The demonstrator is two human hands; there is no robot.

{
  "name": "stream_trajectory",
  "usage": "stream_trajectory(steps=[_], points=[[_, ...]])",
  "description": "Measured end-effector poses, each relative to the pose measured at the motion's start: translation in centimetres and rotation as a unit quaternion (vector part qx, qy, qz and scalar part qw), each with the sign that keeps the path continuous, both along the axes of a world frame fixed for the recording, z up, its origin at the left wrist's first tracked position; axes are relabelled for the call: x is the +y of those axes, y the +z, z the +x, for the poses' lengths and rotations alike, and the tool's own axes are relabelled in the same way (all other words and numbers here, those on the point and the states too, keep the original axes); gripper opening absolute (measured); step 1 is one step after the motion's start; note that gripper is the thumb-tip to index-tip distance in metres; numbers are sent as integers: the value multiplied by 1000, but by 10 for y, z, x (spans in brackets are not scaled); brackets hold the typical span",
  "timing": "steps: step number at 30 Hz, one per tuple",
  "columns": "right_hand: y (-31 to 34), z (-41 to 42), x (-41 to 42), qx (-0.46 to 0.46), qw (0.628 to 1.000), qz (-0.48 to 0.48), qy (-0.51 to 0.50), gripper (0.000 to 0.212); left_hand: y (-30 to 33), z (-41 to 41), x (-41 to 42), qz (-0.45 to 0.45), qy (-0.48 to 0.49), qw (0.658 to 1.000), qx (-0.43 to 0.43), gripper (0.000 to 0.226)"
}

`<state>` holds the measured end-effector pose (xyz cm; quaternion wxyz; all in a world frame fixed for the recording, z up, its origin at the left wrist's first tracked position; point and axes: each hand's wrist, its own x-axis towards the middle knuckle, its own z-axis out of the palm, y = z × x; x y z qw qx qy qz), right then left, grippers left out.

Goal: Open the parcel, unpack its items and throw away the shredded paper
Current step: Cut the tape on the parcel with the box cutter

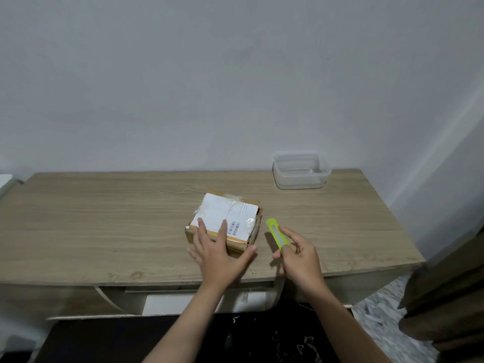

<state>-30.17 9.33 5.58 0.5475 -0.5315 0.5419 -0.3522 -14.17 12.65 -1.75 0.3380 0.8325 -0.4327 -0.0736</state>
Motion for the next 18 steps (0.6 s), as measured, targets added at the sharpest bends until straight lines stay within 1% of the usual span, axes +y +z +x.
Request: stream_trajectory(steps=[1,3,6,9,15,17,18], points=[[0,1,-1,-5,1000,-1,-1,50,-1,-6,-3,27,-3,1000,11,103],[-1,1,-2,-15,1000,-10,-4,47,-2,-9,-10,52,1,998,28,110],[-2,-1,-6,-19,999,-35,-12,39,-4,0,-12,54,-14,998,40,107],[-5,0,-10,-21,999,-36,-6,39,-6,22,-4,56,-65,996,33,102],[-7,6,-14,-61,997,-29,36,48,-4,70,13,50,-128,990,-42,68],[-10,9,-16,-73,995,-31,57,47,-4,85,14,29,-111,992,-46,56],[-13,11,-17,-72,995,-34,67,47,-4,90,14,2,-82,996,-42,47]])
